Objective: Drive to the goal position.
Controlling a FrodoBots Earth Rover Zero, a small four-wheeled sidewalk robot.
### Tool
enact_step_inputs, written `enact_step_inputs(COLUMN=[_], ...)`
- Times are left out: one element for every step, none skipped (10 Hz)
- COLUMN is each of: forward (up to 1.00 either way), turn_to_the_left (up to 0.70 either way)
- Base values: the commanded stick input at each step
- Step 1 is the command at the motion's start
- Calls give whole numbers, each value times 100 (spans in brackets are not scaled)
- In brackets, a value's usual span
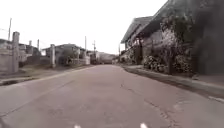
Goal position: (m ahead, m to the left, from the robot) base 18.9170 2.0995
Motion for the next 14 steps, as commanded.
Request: enact_step_inputs(forward=[100,100,100,100,100,100,100,100,100,100,100,100,100,100], turn_to_the_left=[0,0,0,0,0,0,0,0,0,0,0,0,0,0])
